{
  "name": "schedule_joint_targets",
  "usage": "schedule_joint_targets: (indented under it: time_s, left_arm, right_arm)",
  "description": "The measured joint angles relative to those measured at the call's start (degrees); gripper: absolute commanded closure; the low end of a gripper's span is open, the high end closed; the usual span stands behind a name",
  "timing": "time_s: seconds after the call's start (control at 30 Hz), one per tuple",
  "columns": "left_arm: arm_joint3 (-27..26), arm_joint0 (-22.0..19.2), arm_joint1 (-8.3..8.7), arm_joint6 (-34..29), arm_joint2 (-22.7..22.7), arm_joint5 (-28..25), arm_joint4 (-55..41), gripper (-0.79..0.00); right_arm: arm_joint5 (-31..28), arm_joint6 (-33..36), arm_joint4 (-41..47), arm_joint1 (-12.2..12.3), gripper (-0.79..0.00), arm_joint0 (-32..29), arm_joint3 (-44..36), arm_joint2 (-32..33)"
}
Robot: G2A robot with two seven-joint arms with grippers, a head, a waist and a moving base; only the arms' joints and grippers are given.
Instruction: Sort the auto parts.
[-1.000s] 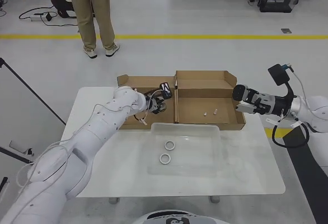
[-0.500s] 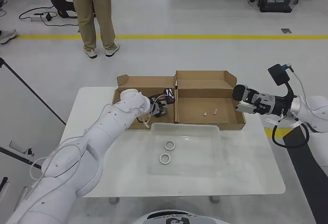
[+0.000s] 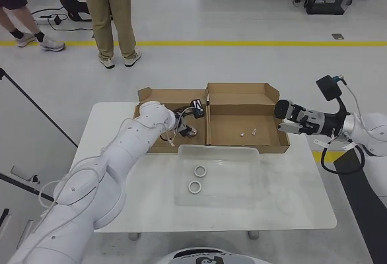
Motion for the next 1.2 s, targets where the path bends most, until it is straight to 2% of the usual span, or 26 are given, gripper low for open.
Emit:
schedule_joint_targets:
  time_s: [0.33, 0.5, 0.63, 0.83, 1.03, 1.2]
  left_arm:
    - [-1.12, -3.44, 1.10, 3.22, -1.94, -3.27, 0.57, -0.785]
    - [-4.31, -4.33, 2.73, 3.24, -3.14, -7.16, 1.45, -0.785]
    - [-9.03, -4.16, 4.36, 0.91, -4.73, -10.49, 1.03, -0.785]
    - [-20.68, -1.33, 7.86, -7.50, -8.75, -15.12, -1.44, -0.785]
    - [-37.52, 5.05, 12.32, -22.29, -15.32, -17.80, -7.17, -0.785]
    - [-52.81, 12.20, 15.73, -36.67, -21.05, -17.39, -15.02, -0.785]
  right_arm:
    - [0.00, 0.00, 0.00, 0.00, -0.785, 0.00, 0.00, 0.00]
    - [0.00, 0.00, 0.00, 0.00, -0.785, 0.00, 0.00, 0.00]
    - [0.00, 0.00, 0.00, 0.00, -0.785, 0.00, 0.00, 0.00]
    - [0.00, 0.00, 0.00, 0.00, -0.785, 0.00, 0.00, 0.00]
    - [0.00, 0.00, 0.00, 0.00, -0.785, 0.00, 0.00, 0.00]
    - [0.00, 0.00, 0.00, 0.00, -0.785, 0.00, 0.00, 0.00]
